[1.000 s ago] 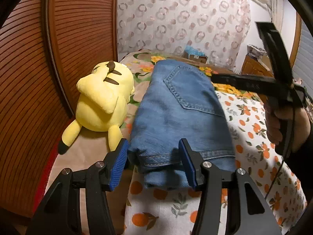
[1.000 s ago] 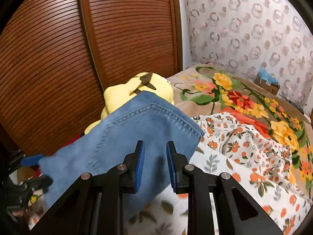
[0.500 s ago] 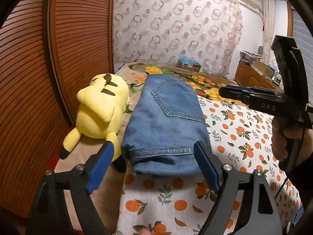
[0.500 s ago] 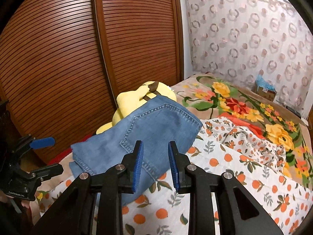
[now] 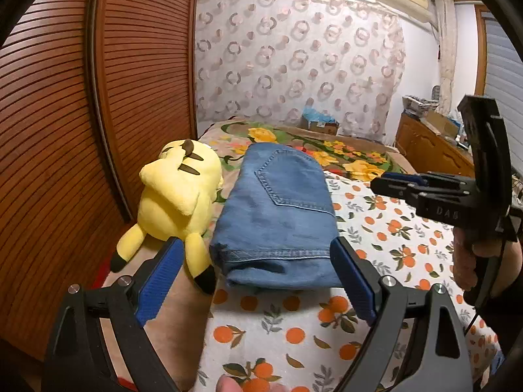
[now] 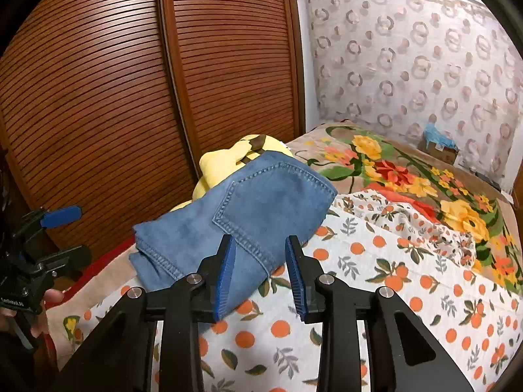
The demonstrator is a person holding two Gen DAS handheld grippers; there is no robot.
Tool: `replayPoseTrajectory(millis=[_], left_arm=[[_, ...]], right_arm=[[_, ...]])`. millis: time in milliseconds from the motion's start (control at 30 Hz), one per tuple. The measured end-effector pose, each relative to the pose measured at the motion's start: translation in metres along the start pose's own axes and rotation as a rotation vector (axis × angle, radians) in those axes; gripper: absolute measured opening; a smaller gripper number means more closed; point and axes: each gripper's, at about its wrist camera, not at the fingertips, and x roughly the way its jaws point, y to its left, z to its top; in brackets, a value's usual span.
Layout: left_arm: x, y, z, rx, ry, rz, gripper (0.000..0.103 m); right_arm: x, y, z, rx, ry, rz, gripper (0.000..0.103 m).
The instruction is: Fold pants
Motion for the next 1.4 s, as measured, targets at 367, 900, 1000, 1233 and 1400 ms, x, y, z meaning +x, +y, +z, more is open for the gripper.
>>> replayPoseTrajectory(millis=[367,900,1000,1233,1400], left_arm=[[-0.02,-0.017,-0.006,0.002,-0.015,-0.02,0.091],[-0.039,-0.075,-0.013,0.043,-0.028,-0.081,0.091],[-0.038,-0.09,-0.015,0.053,-0.026,-0.097,0.091],[-0.035,-0.125,-0.021,0.087,-0.016,-0.135,0.091],[-0.036,-0.153,-0.024,0.114,-0.013,-0.159,0.091]], right_arm=[[-0.042,0.009,-0.022,0.02,-0.03,-0.048,0.053],[-0.133,0.025,-0.069,0.055,-0.076,-0.162,0.083],[-0.153,0.025,-0.08,0.074,-0.08,-0.2,0.083],[-0.196,0.024,-0.105,0.127,-0.105,-0.303,0.083],[-0.223,0.017,-0.118,0.179,-0.122,-0.366,0.083]])
